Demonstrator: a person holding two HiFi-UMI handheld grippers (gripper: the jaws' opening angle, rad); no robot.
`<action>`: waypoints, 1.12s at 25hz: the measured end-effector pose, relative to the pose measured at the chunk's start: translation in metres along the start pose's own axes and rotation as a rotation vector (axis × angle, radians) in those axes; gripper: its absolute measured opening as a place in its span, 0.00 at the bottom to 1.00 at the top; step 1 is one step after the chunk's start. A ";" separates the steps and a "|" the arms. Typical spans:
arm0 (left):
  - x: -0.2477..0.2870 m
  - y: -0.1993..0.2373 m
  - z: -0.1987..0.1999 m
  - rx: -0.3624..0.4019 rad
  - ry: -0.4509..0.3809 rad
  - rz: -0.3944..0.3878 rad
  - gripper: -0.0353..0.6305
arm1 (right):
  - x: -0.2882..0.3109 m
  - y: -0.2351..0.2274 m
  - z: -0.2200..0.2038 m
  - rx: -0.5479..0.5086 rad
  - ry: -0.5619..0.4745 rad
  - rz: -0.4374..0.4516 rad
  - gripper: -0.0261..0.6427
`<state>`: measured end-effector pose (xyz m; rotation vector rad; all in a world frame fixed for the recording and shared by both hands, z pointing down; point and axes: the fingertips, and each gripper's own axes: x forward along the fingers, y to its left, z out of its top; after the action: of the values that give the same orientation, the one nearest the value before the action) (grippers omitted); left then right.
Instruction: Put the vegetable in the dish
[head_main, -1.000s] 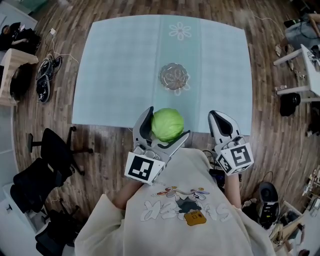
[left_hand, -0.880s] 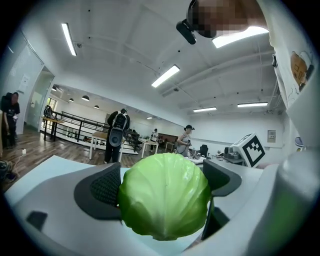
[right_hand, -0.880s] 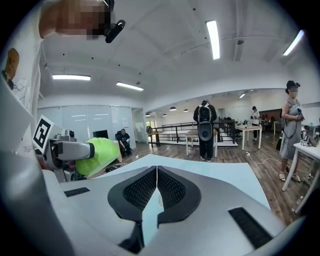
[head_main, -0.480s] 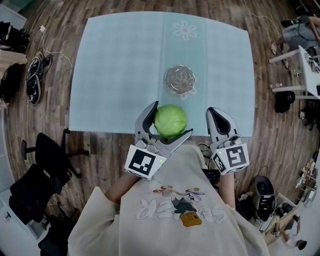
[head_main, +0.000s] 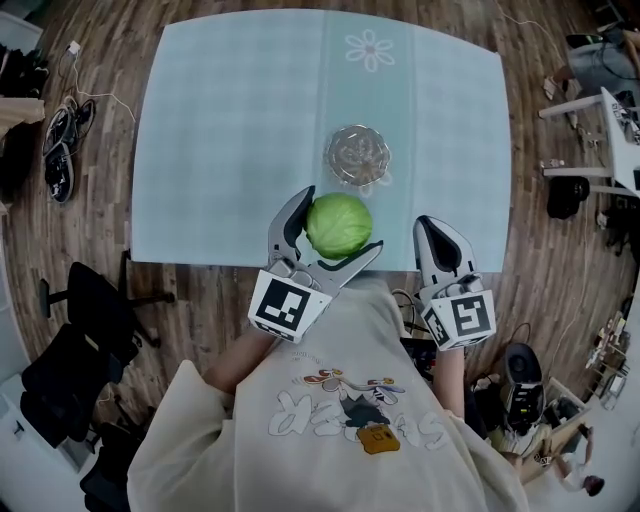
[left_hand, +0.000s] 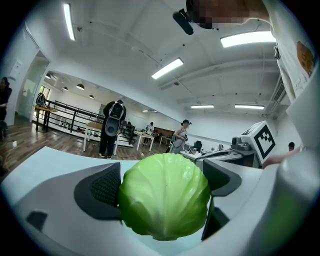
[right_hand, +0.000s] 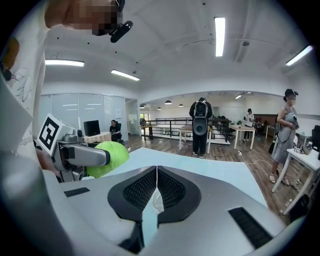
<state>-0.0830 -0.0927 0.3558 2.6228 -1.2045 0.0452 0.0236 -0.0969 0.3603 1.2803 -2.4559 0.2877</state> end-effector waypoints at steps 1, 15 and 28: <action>0.005 0.001 -0.001 0.007 0.001 -0.001 0.84 | 0.000 -0.004 0.000 0.009 -0.002 -0.001 0.07; 0.066 0.009 -0.033 0.058 0.088 -0.005 0.84 | 0.023 -0.041 -0.025 0.077 0.051 0.023 0.07; 0.097 0.043 -0.080 0.095 0.167 0.047 0.84 | 0.056 -0.063 -0.046 0.105 0.125 0.045 0.07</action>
<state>-0.0457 -0.1724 0.4549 2.6094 -1.2331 0.3317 0.0560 -0.1594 0.4264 1.2112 -2.3937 0.4986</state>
